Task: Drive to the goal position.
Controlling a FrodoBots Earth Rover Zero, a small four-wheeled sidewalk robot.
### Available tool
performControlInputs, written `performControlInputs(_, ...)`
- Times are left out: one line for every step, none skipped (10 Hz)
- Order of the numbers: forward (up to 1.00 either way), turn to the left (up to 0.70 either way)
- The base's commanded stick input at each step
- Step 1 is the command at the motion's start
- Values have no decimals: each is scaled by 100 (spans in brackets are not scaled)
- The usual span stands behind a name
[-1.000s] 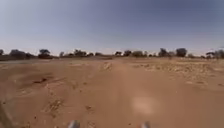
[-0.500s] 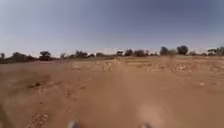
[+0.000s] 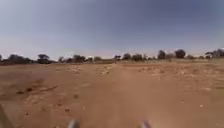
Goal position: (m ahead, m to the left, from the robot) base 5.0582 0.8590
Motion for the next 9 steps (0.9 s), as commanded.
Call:
performControlInputs(70, 0)
performControlInputs(70, 0)
performControlInputs(70, 0)
performControlInputs(70, 0)
performControlInputs(70, 0)
performControlInputs(70, 0)
performControlInputs(70, 0)
performControlInputs(70, 0)
performControlInputs(70, 0)
